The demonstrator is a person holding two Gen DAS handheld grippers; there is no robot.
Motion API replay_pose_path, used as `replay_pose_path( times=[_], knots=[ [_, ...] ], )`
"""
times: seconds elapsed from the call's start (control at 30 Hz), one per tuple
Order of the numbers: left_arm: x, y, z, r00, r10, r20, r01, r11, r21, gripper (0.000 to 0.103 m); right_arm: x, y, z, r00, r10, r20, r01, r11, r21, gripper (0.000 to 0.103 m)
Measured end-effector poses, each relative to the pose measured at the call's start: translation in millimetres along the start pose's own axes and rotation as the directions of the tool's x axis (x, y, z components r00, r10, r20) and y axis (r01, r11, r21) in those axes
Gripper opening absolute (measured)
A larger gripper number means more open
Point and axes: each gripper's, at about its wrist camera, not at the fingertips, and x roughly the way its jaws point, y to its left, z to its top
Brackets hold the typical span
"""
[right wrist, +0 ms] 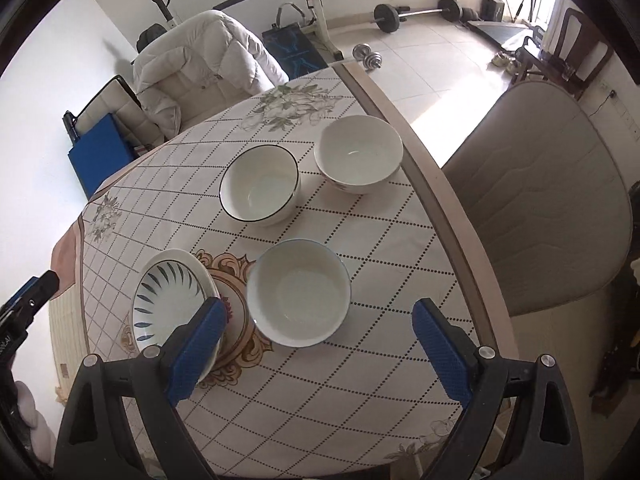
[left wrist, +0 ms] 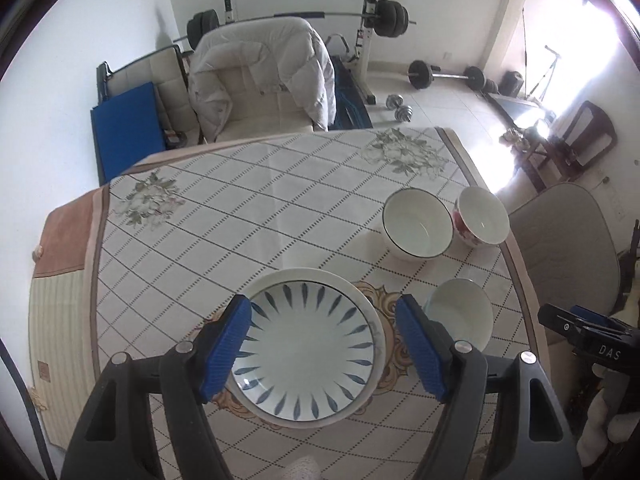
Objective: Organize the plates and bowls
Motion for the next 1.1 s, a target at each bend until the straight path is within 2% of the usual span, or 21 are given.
replay_pose_path(
  times=[0.07, 0.17, 0.2, 0.23, 0.27, 0.33, 0.4, 0.53, 0.57, 0.63, 0.73, 0.87, 0.93, 1.0, 1.1],
  knots=[
    [34, -20, 3, 0.996, -0.009, -0.085, 0.011, 1.000, 0.020, 0.073, 26, -19, 11, 0.997, 0.042, -0.063, -0.042, 0.999, 0.005, 0.096],
    [83, -48, 3, 0.977, -0.041, -0.210, 0.048, 0.998, 0.027, 0.070, 70, -37, 23, 0.981, 0.093, -0.170, -0.095, 0.995, -0.002, 0.095],
    [98, -57, 3, 0.969, -0.037, -0.244, 0.046, 0.998, 0.034, 0.058, 83, -41, 24, 0.975, 0.097, -0.197, -0.101, 0.995, -0.006, 0.091],
    [111, -65, 2, 0.961, -0.028, -0.274, 0.041, 0.998, 0.041, 0.053, 97, -42, 28, 0.969, 0.102, -0.227, -0.107, 0.994, -0.011, 0.085],
    [124, -74, 1, 0.952, -0.023, -0.307, 0.041, 0.998, 0.055, 0.050, 112, -43, 31, 0.959, 0.115, -0.260, -0.124, 0.992, -0.018, 0.083],
    [145, -88, -2, 0.936, -0.009, -0.352, 0.038, 0.997, 0.074, 0.049, 133, -45, 35, 0.946, 0.120, -0.301, -0.136, 0.990, -0.035, 0.072],
    [163, -97, -3, 0.920, -0.001, -0.391, 0.036, 0.996, 0.084, 0.049, 151, -46, 39, 0.933, 0.128, -0.337, -0.157, 0.986, -0.061, 0.070],
    [176, -110, -6, 0.905, 0.006, -0.425, 0.036, 0.995, 0.092, 0.044, 173, -45, 44, 0.905, 0.168, -0.390, -0.215, 0.973, -0.079, 0.061],
    [178, -112, -6, 0.902, 0.002, -0.431, 0.042, 0.995, 0.093, 0.040, 176, -44, 45, 0.902, 0.174, -0.394, -0.222, 0.972, -0.080, 0.058],
    [181, -118, -7, 0.899, 0.011, -0.438, 0.039, 0.994, 0.104, 0.037, 183, -43, 48, 0.896, 0.176, -0.408, -0.229, 0.970, -0.084, 0.047],
    [187, -127, -10, 0.892, 0.025, -0.452, 0.033, 0.992, 0.120, 0.032, 193, -41, 51, 0.883, 0.190, -0.429, -0.247, 0.966, -0.079, 0.040],
    [197, -137, -17, 0.874, 0.026, -0.485, 0.042, 0.991, 0.130, 0.019, 202, -37, 51, 0.872, 0.198, -0.447, -0.261, 0.962, -0.084, 0.030],
    [201, -142, -21, 0.866, 0.012, -0.499, 0.057, 0.991, 0.123, 0.018, 204, -35, 50, 0.864, 0.216, -0.456, -0.279, 0.957, -0.074, 0.018],
    [200, -148, -25, 0.864, 0.008, -0.503, 0.064, 0.990, 0.126, 0.016, 203, -31, 49, 0.870, 0.197, -0.451, -0.260, 0.962, -0.083, 0.016],
    [196, -154, -27, 0.870, 0.006, -0.493, 0.063, 0.990, 0.123, 0.016, 202, -30, 50, 0.873, 0.182, -0.453, -0.241, 0.968, -0.075, 0.015]
  ],
)
